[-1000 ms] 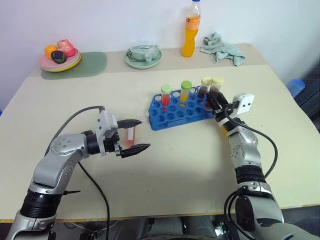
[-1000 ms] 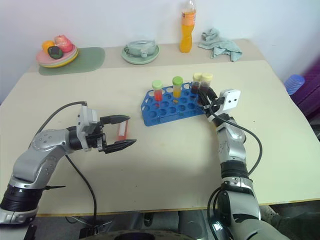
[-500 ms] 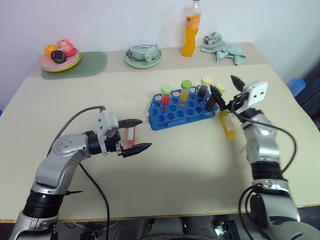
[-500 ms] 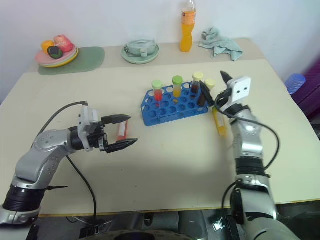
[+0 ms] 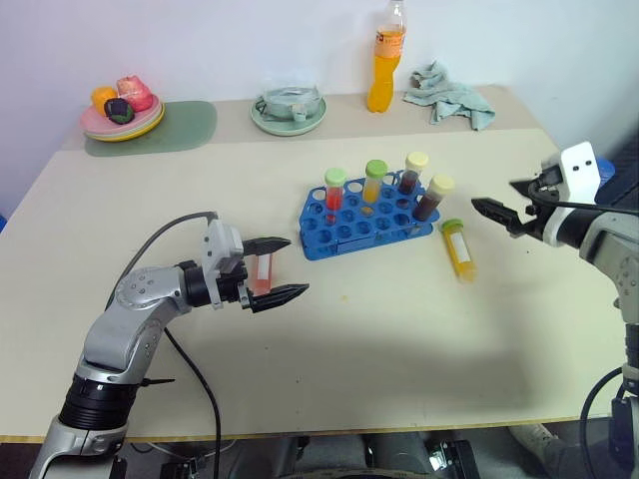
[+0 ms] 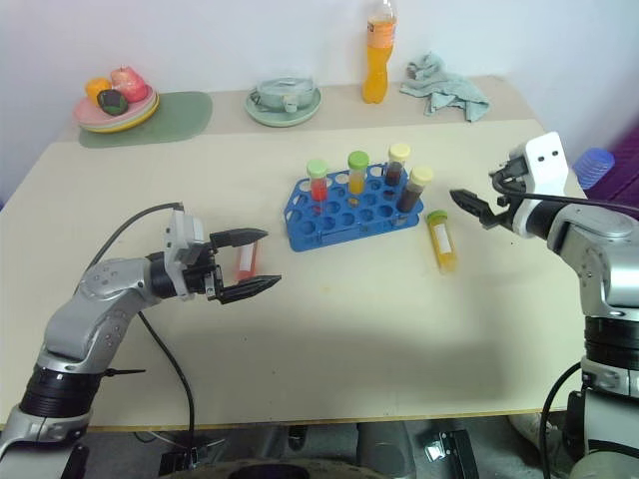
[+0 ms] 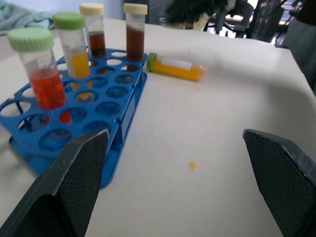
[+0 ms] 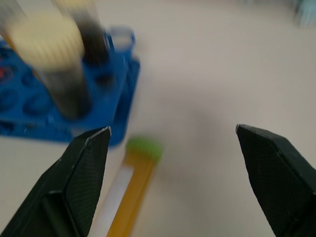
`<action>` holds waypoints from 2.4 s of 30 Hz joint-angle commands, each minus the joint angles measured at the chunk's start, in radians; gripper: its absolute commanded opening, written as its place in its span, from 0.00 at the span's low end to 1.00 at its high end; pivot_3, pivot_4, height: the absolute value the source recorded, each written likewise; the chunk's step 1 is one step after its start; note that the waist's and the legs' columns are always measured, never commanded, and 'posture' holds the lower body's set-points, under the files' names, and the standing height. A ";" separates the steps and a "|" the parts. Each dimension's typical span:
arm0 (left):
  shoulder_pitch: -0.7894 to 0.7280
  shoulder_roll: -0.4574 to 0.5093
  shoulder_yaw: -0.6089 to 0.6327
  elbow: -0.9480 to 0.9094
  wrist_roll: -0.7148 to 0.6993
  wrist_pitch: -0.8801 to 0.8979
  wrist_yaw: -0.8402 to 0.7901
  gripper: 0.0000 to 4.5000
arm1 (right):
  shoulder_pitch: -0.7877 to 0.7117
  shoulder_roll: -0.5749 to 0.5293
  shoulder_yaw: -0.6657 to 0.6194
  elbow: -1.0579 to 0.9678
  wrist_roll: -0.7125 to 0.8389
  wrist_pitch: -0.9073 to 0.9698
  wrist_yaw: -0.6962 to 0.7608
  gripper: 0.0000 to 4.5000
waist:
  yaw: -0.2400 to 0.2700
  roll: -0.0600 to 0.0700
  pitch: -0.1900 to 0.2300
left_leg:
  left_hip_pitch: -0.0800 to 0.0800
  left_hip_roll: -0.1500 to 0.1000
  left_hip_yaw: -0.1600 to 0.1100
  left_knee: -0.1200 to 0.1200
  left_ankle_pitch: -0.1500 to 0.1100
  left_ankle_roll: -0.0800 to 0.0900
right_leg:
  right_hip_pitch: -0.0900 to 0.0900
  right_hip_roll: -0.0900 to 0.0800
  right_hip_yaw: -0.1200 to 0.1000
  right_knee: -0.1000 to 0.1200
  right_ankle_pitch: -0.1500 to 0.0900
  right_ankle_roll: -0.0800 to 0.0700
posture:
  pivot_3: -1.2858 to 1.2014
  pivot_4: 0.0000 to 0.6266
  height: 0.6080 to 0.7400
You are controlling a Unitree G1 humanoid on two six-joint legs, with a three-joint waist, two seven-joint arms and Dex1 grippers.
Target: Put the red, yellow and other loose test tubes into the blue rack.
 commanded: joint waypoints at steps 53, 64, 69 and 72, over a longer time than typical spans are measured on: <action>-0.022 -0.001 0.001 -0.046 -0.036 0.041 0.043 1.00 | 0.034 0.197 0.059 -0.234 0.063 -0.350 0.277 0.18 | 0.012 -0.001 0.000 | -0.009 0.001 0.003 0.007 0.000 0.001 | -0.007 0.001 0.002 0.001 0.003 0.005 | 0.52 0.24 1.00; -0.023 0.006 0.014 -0.044 -0.033 0.037 0.040 1.00 | -0.039 0.655 0.026 0.071 0.037 -0.877 0.158 0.18 | 0.015 -0.001 0.000 | -0.009 0.000 0.003 0.005 0.002 -0.003 | -0.009 0.002 0.003 0.002 0.005 0.005 | 0.52 0.24 1.00; -0.004 0.008 0.023 -0.066 -0.037 0.043 0.053 1.00 | -0.059 0.722 0.033 0.274 -0.030 -1.113 0.151 0.18 | 0.004 -0.001 -0.001 | -0.006 0.001 0.003 0.004 0.001 -0.002 | -0.009 0.005 0.004 0.004 0.006 0.005 | 0.52 0.24 1.00; 0.001 0.011 0.031 -0.072 -0.033 0.042 0.067 1.00 | -0.074 0.739 0.026 0.396 -0.041 -1.192 0.153 0.18 | -0.008 -0.001 -0.001 | -0.006 0.001 0.003 0.003 0.002 -0.002 | -0.009 0.006 0.005 0.005 0.006 0.004 | 0.52 0.24 1.00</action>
